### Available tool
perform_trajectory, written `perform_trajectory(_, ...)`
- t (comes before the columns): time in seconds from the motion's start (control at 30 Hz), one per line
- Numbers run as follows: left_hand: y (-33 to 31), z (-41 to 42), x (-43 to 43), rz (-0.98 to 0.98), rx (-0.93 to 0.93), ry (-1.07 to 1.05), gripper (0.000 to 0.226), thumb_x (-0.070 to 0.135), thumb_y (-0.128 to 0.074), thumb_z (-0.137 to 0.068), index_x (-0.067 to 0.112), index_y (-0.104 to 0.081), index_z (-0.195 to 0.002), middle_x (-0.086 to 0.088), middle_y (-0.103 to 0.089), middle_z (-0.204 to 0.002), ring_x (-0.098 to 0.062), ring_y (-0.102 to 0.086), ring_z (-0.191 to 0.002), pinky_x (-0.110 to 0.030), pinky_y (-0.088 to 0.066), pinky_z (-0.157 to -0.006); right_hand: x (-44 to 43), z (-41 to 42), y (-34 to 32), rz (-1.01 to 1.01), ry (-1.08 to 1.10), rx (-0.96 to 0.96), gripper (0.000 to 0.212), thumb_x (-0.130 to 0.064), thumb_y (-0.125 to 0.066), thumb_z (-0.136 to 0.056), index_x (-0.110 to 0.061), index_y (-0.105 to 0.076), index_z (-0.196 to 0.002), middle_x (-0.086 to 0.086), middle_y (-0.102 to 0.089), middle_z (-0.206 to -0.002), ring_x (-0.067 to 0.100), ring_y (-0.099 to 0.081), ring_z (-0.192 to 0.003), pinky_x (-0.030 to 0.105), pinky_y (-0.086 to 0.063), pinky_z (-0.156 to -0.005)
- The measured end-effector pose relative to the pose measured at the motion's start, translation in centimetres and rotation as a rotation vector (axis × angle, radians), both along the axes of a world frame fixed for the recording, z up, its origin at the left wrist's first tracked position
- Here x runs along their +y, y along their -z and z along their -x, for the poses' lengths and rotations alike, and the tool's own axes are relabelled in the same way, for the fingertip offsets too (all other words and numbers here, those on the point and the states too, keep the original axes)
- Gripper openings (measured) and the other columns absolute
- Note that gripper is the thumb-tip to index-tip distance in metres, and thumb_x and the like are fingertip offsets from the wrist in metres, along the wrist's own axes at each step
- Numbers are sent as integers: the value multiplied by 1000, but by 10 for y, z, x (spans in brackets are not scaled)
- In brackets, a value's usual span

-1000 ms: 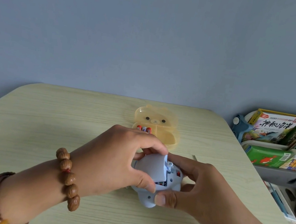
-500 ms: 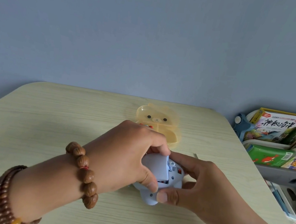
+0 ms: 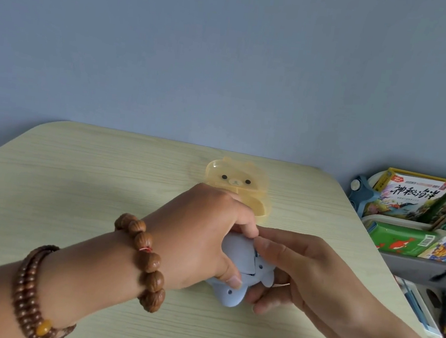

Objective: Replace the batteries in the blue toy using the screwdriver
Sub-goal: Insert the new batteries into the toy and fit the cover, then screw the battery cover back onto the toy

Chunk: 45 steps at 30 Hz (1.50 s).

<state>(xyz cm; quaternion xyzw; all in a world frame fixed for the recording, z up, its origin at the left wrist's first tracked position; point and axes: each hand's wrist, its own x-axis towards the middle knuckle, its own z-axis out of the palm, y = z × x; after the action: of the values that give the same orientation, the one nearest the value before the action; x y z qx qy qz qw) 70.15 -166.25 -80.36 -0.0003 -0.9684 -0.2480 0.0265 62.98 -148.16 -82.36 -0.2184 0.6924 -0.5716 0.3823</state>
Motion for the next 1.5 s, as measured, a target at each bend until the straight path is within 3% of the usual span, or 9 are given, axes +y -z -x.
perform_trajectory(0.23,23,-9,-16,-145,162,34,53,49,-90,-59,36,-70,-106,20,-71,-102,-2,-66,-99,-29,-56,-87,0,0,2,41,17,-52,29,-28,-55,-97,-20,-76,-115,30,-73,-95,32,-66,-75,40,-59,-68)
perform_trajectory(0.37,43,-22,-25,-170,351,116,43,55,-79,-72,30,-74,-106,19,-68,-124,5,-61,-116,-21,-49,-96,2,3,3,55,26,-127,32,-31,-58,-91,-18,-78,-111,22,-74,-85,32,-65,-74,38,-58,-66)
perform_trajectory(0.87,56,-21,-22,-218,416,171,34,50,-78,-75,28,-79,-101,15,-69,-121,-1,-63,-114,-22,-52,-91,11,9,5,23,61,-143,28,-16,-79,-83,-20,-78,-111,26,-77,-100,33,-73,-77,42,-62,-73)
perform_trajectory(1.03,56,-21,-26,-349,331,119,34,46,-81,-70,36,-74,-102,22,-62,-126,-1,-61,-120,-25,-55,-89,6,-1,4,-32,90,45,31,-30,-67,-89,-26,-75,-118,15,-79,-89,27,-75,-74,42,-63,-74)
perform_trajectory(1.17,56,-21,-28,-376,309,100,40,47,-82,-66,43,-73,-106,25,-61,-126,0,-61,-119,-26,-57,-88,24,1,0,-266,283,720,57,-66,-55,-75,-39,-67,-124,-22,-73,-97,2,-71,-69,19,-55,-61)
perform_trajectory(1.23,57,-21,-30,-380,312,94,40,47,-82,-67,43,-74,-106,25,-61,-125,0,-62,-117,-26,-57,-88,37,8,2,-522,375,1051,73,-78,-42,-69,-41,-64,-127,-28,-65,-105,-5,-63,-87,14,-46,-64)
perform_trajectory(1.3,58,-21,-31,-377,309,89,40,48,-81,-67,42,-74,-105,25,-62,-125,-1,-63,-116,-28,-58,-88,42,11,9,-822,324,1086,85,-87,-31,-65,-42,-59,-132,-29,-51,-120,-6,-49,-111,20,-44,-78)
perform_trajectory(1.37,57,-21,-32,-380,304,85,40,49,-81,-66,42,-74,-105,25,-62,-125,-1,-63,-116,-30,-59,-88,43,6,20,-906,281,1069,70,-85,-45,-69,-42,-67,-121,-28,-50,-122,0,-46,-117,22,-41,-80)
perform_trajectory(1.5,56,-20,-31,-381,299,91,40,48,-81,-66,41,-75,-105,25,-61,-125,0,-62,-117,-29,-58,-91,45,6,31,-705,368,1147,12,-32,-87,-73,-33,-75,-76,-21,-67,-100,8,-63,-90,26,-47,-62)
